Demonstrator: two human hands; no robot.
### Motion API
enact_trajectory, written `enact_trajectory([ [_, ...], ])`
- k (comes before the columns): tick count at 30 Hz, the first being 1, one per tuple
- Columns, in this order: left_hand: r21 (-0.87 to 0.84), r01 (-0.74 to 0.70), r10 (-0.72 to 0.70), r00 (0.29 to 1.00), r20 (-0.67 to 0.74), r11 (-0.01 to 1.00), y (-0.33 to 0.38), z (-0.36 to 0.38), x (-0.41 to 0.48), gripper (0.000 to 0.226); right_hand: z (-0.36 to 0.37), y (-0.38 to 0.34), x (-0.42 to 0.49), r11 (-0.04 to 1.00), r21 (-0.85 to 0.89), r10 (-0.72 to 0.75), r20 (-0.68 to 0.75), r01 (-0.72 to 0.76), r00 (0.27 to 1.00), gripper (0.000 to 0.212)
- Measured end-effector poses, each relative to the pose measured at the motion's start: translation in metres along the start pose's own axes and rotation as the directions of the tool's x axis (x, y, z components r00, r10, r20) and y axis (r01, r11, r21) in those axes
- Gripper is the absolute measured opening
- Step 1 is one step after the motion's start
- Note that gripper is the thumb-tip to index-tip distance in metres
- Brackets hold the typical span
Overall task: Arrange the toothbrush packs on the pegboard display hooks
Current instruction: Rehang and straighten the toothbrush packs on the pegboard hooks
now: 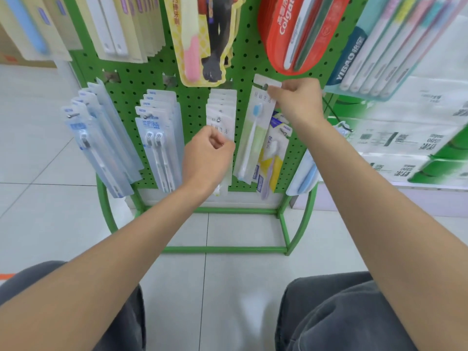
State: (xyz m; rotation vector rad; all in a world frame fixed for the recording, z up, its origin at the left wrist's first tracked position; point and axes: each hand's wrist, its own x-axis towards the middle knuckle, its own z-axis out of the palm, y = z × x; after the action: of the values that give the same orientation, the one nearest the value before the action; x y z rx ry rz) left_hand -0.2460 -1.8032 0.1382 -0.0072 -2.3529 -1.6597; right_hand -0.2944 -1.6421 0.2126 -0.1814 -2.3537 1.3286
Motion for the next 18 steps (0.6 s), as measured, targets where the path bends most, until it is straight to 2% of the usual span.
enact_trajectory([
  [2, 0.015, -0.01, 0.01, 1.0, 0.0, 1.0, -0.001, 0.001, 0.003, 0.015, 0.009, -0.002, 0.011, 1.0, -0.016, 0.016, 0.032, -0.015, 0.999, 0.023],
  [6, 0.024, -0.017, 0.017, 1.0, -0.012, 1.0, -0.005, 0.0, 0.01, 0.019, 0.023, 0.002, 0.033, 0.996, -0.066, 0.072, 0.079, -0.067, 0.994, 0.038],
  [9, 0.042, -0.032, 0.033, 0.999, -0.021, 0.999, -0.006, -0.001, 0.012, 0.019, 0.027, 0.002, 0.047, 0.989, -0.139, 0.066, 0.09, -0.053, 0.994, 0.021],
  [15, 0.038, -0.046, 0.047, 0.998, -0.034, 0.998, -0.011, -0.008, 0.018, 0.021, 0.037, 0.004, 0.061, 0.95, -0.303, 0.006, 0.268, 0.079, 0.964, 0.024],
  [18, 0.046, -0.057, 0.058, 0.998, -0.018, 0.997, -0.013, -0.01, 0.018, 0.022, 0.039, 0.001, 0.064, 0.917, -0.355, -0.064, 0.312, 0.179, 0.948, 0.017],
])
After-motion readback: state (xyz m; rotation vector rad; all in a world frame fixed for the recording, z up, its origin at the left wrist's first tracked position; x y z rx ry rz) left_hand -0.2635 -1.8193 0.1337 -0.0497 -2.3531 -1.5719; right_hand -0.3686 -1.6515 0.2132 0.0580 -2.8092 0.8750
